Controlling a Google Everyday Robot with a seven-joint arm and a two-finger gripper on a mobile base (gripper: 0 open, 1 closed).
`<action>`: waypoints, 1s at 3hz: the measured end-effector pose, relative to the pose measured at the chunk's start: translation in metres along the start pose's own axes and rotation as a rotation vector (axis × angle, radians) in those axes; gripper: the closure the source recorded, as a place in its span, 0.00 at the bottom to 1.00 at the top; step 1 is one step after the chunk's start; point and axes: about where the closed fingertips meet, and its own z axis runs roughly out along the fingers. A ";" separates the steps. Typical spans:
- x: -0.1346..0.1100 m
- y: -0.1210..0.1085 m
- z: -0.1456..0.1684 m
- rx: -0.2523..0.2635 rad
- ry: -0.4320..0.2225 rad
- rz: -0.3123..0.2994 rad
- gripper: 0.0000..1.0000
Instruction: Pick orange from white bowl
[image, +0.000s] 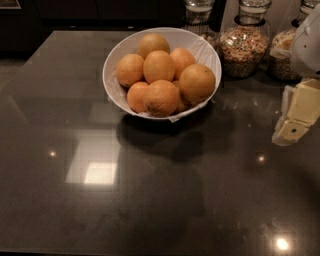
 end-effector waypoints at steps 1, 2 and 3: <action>0.000 0.000 0.000 0.000 0.000 0.000 0.00; -0.011 -0.010 0.005 0.024 -0.023 0.006 0.00; -0.030 -0.028 0.015 0.034 -0.059 0.020 0.00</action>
Offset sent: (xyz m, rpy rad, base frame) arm 0.0319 0.0199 -0.0051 0.0442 -0.0474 -0.0097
